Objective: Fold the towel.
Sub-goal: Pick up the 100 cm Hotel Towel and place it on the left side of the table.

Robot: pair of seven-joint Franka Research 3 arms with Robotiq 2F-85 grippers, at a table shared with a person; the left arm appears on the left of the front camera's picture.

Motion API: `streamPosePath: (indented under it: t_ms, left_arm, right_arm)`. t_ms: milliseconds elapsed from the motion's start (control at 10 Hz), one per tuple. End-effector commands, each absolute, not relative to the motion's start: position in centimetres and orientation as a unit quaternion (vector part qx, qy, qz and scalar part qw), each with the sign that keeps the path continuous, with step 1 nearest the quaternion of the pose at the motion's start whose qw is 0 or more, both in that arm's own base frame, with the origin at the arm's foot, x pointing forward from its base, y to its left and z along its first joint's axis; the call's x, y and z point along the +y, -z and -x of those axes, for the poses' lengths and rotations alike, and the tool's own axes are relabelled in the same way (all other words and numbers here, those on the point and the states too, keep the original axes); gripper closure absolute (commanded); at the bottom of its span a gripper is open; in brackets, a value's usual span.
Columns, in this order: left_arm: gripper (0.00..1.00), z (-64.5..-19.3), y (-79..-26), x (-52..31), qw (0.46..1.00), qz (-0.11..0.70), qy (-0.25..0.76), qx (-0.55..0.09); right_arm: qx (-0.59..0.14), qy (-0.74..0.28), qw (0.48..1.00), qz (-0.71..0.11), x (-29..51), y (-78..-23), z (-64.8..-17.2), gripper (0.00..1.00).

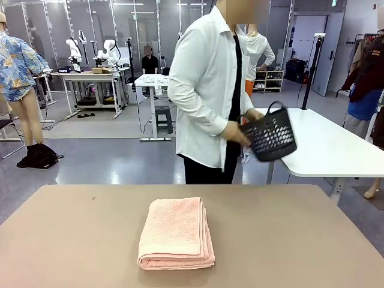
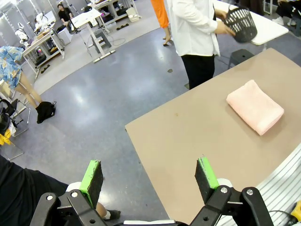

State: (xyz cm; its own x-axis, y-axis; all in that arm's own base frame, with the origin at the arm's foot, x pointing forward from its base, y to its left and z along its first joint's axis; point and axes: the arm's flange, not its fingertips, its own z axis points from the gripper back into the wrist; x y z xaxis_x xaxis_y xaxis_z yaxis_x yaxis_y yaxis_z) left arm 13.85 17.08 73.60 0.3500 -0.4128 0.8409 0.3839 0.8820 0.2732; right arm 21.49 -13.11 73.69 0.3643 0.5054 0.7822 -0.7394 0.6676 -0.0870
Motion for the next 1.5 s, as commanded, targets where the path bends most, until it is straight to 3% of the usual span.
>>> streamPosePath:
  t_ms: [0, 800, 1000, 1400]
  left_arm:
    - [0.00, -13.5, -73.7, 17.2, 0.825, -0.019, 0.237, -0.512]
    - [0.00, -13.8, -73.6, 17.1, 0.821, -0.014, 0.242, -0.516]
    - [0.00, -18.8, -69.8, 15.6, 0.877, 0.116, 0.191, -0.425]
    - [0.00, -25.9, -62.3, 13.5, 0.916, 0.213, 0.108, -0.321]
  right_arm:
    - [-0.413, -0.381, 0.815, -0.142, -13.2, -73.8, -21.5, 0.00]
    - [-0.413, -0.381, 0.815, -0.142, -13.2, -73.8, -21.5, 0.00]
    - [-0.413, -0.381, 0.815, -0.142, -13.2, -73.8, -21.5, 0.00]
    - [-0.413, -0.381, 0.815, -0.142, -13.2, -73.8, -21.5, 0.00]
